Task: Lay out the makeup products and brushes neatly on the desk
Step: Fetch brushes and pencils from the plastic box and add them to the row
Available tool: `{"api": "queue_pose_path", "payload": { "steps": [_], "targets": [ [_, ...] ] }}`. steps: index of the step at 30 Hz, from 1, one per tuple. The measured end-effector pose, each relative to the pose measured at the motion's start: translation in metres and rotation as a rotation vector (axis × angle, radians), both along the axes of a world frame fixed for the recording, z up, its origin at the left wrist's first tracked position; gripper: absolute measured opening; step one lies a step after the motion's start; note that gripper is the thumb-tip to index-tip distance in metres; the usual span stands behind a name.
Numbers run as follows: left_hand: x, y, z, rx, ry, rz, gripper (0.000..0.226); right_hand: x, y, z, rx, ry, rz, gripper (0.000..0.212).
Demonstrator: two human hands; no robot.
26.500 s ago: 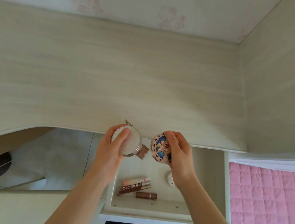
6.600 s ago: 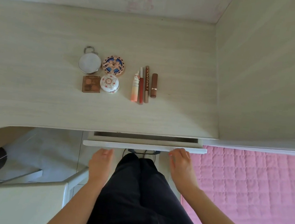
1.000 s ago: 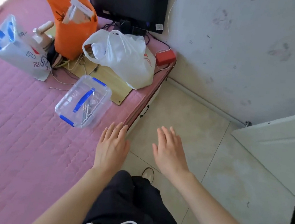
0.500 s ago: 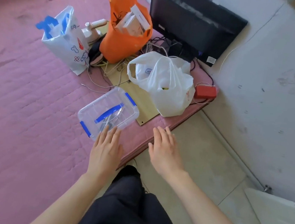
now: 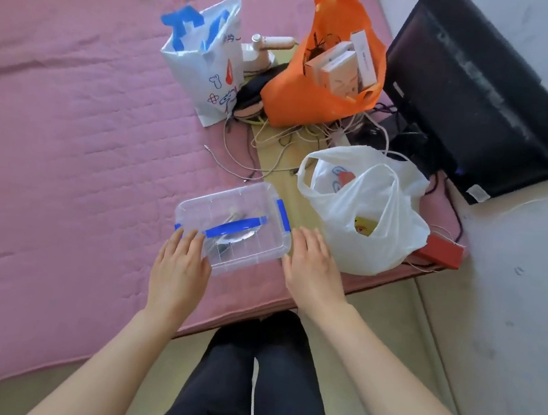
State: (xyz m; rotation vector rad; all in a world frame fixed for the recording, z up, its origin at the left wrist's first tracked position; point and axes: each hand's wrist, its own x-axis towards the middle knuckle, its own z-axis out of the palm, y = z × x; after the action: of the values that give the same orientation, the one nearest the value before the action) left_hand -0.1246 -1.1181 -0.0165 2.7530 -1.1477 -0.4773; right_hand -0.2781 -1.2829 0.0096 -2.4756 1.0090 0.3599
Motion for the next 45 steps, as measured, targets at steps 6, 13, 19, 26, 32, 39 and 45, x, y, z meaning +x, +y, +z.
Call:
{"api": "queue_pose_path", "payload": {
  "steps": [6, 13, 19, 26, 32, 39, 45],
  "targets": [
    [0.009, -0.009, -0.035, 0.027, 0.009, 0.19, 0.043, 0.023, -0.036, -0.033, 0.047, 0.043, 0.157, 0.053],
    [0.016, -0.01, -0.084, -0.022, 0.006, 0.313, 0.039, 0.045, -0.058, -0.087, 0.105, 0.064, 0.205, 0.054],
    [0.027, -0.005, -0.13, -0.052, 0.174, 0.571, 0.047, 0.056, -0.065, -0.139, 0.166, 0.032, 0.08, 0.058],
    [0.04, -0.013, -0.171, -0.258, 0.34, 1.006, 0.04, 0.072, -0.066, -0.186, 0.175, 0.002, -0.045, 0.053],
    [0.038, -0.007, -0.199, -0.543, 0.5, 1.143, 0.013, 0.075, -0.07, -0.211, 0.105, -0.085, -0.105, 0.048],
    [0.033, -0.004, -0.214, -0.568, 0.353, 1.04, 0.015, 0.068, -0.064, -0.228, 0.039, -0.197, -0.098, 0.052],
    [0.03, -0.004, -0.222, -0.532, 0.282, 1.029, 0.023, 0.067, -0.06, -0.236, 0.003, -0.218, -0.109, 0.059]
  ]
}}
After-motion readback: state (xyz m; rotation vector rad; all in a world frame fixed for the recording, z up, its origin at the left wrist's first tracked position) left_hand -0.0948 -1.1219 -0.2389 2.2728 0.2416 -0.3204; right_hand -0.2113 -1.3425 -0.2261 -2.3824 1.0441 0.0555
